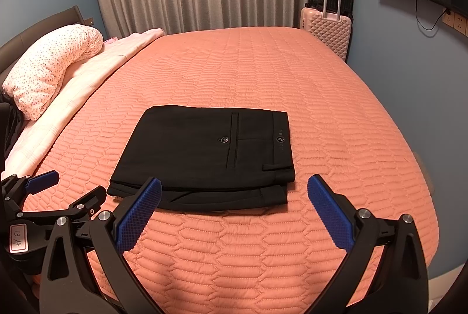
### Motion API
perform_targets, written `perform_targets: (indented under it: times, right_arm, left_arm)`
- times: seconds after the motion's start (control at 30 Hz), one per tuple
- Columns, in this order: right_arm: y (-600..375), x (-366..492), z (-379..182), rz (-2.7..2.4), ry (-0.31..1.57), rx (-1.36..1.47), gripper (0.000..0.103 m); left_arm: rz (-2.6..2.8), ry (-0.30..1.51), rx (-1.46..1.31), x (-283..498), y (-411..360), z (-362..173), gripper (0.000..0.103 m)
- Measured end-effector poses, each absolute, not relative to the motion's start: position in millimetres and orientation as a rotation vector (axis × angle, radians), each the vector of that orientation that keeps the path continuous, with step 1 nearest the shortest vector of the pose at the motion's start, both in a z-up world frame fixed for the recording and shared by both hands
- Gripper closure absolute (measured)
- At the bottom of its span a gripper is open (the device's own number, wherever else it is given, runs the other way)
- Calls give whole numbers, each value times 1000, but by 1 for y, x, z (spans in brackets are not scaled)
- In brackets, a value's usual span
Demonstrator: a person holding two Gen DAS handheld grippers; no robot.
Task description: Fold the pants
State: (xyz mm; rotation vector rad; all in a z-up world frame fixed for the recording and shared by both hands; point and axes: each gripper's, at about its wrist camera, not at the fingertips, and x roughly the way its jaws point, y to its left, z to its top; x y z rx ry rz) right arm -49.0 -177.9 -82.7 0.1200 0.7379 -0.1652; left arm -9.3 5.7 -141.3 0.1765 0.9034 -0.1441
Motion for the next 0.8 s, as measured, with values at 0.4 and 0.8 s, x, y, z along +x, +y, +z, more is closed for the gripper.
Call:
perform_targets:
  times: [0.4,0.8]
  right_arm:
    - [-179,-49,-84,-164,737,119,5]
    - [-182,-49,-84,-170,734,115,5]
  left_arm:
    - [-143,871,199,-14,4,-141,17]
    - [-148,900,184,-12,4,-145,17]
